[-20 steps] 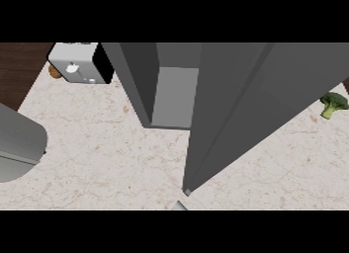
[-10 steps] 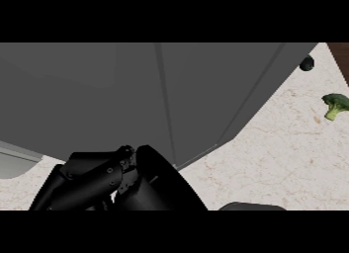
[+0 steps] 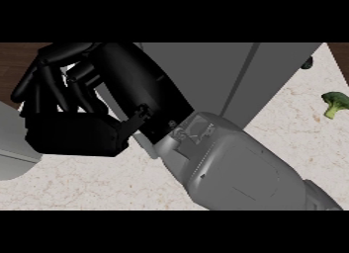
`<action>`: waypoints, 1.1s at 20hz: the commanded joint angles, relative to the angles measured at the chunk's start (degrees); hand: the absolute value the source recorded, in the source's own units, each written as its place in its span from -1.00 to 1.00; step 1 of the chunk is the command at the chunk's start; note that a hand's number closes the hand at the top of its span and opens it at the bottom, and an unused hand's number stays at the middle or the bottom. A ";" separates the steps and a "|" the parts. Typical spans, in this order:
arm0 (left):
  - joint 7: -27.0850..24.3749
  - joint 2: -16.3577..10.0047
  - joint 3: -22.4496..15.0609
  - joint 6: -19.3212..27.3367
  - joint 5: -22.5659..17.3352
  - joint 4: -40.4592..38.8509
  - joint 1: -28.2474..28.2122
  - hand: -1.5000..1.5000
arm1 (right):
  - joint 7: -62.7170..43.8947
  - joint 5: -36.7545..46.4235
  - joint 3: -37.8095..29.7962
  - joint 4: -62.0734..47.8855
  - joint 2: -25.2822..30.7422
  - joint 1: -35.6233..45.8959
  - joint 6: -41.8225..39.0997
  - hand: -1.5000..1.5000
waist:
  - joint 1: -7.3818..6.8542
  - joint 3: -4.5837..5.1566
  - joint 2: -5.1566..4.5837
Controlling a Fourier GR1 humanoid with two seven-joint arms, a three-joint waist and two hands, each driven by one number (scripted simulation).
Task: Pick up the wine, place it into the cabinet and close the cabinet
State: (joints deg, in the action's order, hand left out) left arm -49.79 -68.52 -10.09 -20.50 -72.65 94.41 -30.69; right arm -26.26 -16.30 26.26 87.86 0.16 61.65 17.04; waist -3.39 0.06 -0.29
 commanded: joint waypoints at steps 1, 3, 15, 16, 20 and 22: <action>-2.19 1.91 1.24 -6.45 1.37 -4.17 -0.13 -1.00 | -0.14 -8.77 -3.00 -6.78 -0.15 3.18 -9.86 1.00 | 0.32 0.07 -0.19; -2.09 0.82 2.87 -5.58 1.25 -2.12 -0.82 -1.00 | -2.51 -13.38 -2.19 -8.71 0.10 2.65 -17.23 1.00 | -1.04 0.01 -0.25; 2.55 2.83 7.83 -9.36 0.51 -3.53 -1.38 -1.00 | -4.56 -27.40 0.77 -28.89 -0.15 7.30 -39.51 1.00 | 0.38 0.02 -0.07; 2.33 4.97 6.64 -7.79 2.33 -2.96 -1.57 -1.00 | -3.68 -27.75 0.16 -29.79 -0.16 5.64 -42.06 1.00 | 0.88 0.00 -0.04; 3.98 5.00 9.56 -8.50 2.39 -3.96 -2.49 -1.00 | 0.32 -28.05 -4.57 -38.13 -0.16 7.53 -49.34 1.00 | 0.78 -0.02 -0.19; 5.62 4.83 11.10 -7.00 1.18 -1.13 -2.46 -1.00 | 0.53 -32.30 -2.95 -39.26 -0.16 10.26 -47.26 1.00 | 0.30 -0.05 -0.03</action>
State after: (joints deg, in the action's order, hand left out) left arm -43.41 -63.81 -1.93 -25.08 -70.68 92.80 -33.20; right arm -28.28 -45.42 23.45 53.46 0.06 70.30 -27.77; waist -2.91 0.05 -0.23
